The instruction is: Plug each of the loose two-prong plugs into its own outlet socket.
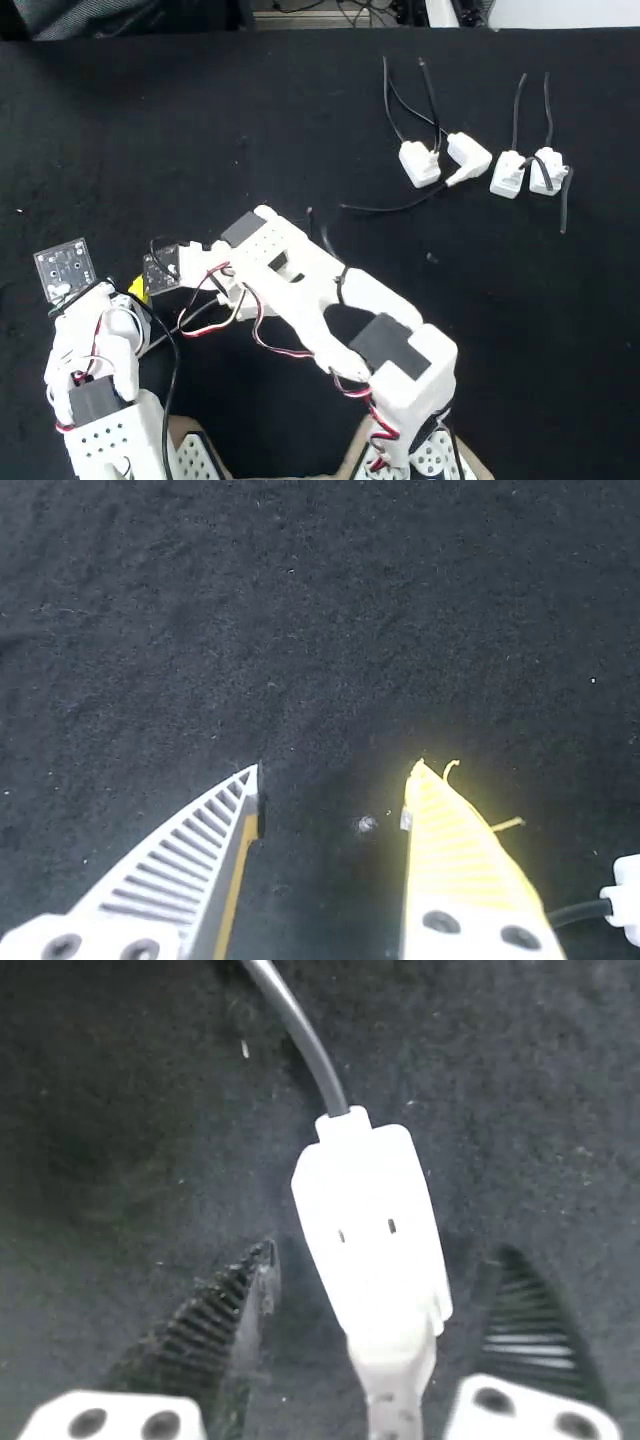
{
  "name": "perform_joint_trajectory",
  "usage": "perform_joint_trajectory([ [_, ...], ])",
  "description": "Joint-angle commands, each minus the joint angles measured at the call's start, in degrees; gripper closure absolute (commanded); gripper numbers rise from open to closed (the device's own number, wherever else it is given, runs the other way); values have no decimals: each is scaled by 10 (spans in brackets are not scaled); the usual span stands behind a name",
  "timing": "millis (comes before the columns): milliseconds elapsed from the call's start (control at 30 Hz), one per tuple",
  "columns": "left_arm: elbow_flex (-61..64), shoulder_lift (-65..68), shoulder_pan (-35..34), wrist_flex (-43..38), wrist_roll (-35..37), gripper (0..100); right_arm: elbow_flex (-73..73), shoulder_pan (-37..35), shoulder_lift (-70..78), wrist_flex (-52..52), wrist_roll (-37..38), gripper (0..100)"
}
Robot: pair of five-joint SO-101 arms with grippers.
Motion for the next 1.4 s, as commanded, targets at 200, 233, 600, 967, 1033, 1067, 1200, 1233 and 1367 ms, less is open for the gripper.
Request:
perform_joint_trajectory([
  [200, -15, -4, -62, -12, 27, 762, -32, 17, -4, -6, -18, 829],
  [233, -20, -4, -81, -12, 54, 762, -33, 17, -5, -7, -26, 829],
  [600, -26, -4, -137, -33, 156, 762, -33, 7, 0, -11, -80, 825],
  [967, -28, -4, -137, -33, 157, 762, -36, 8, 36, -37, -77, 828],
  [1033, -28, -4, -137, -33, 157, 762, -36, 8, 35, -35, -77, 839],
  [1067, -28, -4, -137, -33, 157, 762, -36, 9, 30, -36, -77, 869],
  [1200, -27, -4, -137, -33, 157, 762, -36, 31, -4, -35, -96, 971],
  [1233, -27, -4, -137, -33, 157, 762, -34, 44, -19, -35, -113, 982],
  [1367, -27, -4, -137, -34, 157, 762, -34, 118, -87, -37, -190, 988],
])
